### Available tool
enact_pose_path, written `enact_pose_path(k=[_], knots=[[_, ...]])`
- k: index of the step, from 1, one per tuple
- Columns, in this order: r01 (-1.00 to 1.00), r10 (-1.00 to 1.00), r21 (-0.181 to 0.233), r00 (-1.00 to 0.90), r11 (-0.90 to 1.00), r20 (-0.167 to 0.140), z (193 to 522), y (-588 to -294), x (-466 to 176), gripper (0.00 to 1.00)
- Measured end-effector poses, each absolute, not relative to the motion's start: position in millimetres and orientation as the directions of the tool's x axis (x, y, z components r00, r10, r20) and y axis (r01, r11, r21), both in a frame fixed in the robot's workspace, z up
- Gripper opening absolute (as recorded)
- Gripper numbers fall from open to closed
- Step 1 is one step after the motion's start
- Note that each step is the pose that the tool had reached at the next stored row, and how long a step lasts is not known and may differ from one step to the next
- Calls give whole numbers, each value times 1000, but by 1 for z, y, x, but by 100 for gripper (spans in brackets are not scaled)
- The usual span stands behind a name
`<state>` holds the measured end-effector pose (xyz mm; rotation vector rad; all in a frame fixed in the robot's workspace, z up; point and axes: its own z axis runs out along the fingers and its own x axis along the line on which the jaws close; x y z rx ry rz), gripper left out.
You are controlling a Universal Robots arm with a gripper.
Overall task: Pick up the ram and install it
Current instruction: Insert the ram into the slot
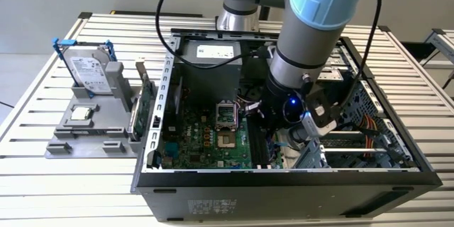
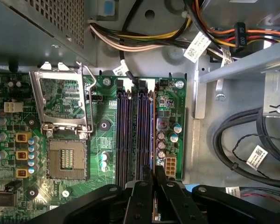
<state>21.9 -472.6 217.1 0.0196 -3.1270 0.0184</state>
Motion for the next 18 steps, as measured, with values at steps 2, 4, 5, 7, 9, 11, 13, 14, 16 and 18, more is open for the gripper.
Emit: enact_pose_path(k=[2,4,5,7,9,11,13,14,16,18], knots=[[-13,-12,-12,-1000,1000,15,217,-473,22,0],[-13,-13,-12,-1000,1000,15,216,-473,22,0],[-13,-13,-12,-1000,1000,15,215,-473,22,0],[-13,-13,-12,-1000,1000,15,215,-472,22,0],[-13,-13,-12,-1000,1000,15,215,-472,22,0],[-13,-13,-12,-1000,1000,15,214,-472,22,0],[-13,-13,-12,-1000,1000,15,213,-472,22,0],[-13,-13,-12,-1000,1000,15,213,-471,22,0],[-13,-13,-12,-1000,1000,15,212,-472,22,0],[-13,-13,-12,-1000,1000,15,212,-472,22,0]])
